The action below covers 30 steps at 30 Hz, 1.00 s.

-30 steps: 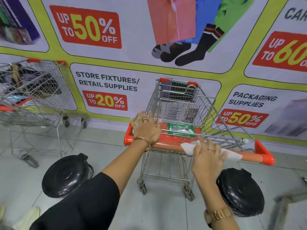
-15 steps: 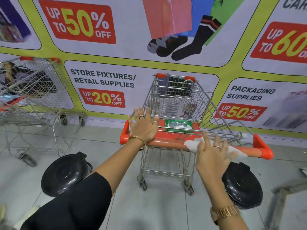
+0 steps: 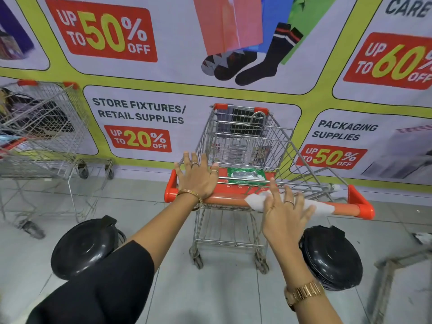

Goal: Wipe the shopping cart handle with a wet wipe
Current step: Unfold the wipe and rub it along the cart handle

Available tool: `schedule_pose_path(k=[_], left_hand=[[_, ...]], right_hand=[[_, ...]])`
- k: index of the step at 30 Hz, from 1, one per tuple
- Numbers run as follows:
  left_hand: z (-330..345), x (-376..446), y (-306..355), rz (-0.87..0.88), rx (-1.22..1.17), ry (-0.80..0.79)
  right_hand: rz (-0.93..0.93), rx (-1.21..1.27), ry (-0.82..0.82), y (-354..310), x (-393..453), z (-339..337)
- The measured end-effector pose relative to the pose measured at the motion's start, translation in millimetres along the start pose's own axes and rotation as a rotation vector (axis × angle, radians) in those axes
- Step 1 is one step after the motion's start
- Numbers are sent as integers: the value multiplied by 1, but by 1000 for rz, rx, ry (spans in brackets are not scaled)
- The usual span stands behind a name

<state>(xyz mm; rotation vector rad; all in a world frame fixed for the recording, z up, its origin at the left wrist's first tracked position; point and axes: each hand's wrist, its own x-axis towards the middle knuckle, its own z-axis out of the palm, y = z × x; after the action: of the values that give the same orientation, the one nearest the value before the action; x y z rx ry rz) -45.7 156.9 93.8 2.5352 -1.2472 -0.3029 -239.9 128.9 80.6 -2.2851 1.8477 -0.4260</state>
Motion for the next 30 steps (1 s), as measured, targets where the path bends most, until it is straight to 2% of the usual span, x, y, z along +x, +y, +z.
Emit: schedule_pose_path(k=[3, 7, 10, 15, 19, 25, 27, 30], left_hand=[[3, -2, 4, 22, 33, 14], [4, -2, 2, 33, 36, 28], [0, -2, -1, 22, 21, 17], [1, -3, 1, 13, 5, 6], [3, -5, 5, 24, 45, 27], [-1, -6, 4, 55, 94, 34], [-1, -7, 4, 46, 92, 23], [0, -8, 7, 54, 90, 21]], right_hand=[[39, 21, -29, -14, -3, 1], [-83, 63, -39, -46, -17, 10], [-142, 38, -46, -31, -13, 8], [39, 49, -2, 28, 5, -11], [61, 49, -20, 15, 0, -11], [-121, 60, -37, -13, -11, 0], [-90, 50, -29, 7, -5, -5], [53, 88, 0, 43, 8, -17]])
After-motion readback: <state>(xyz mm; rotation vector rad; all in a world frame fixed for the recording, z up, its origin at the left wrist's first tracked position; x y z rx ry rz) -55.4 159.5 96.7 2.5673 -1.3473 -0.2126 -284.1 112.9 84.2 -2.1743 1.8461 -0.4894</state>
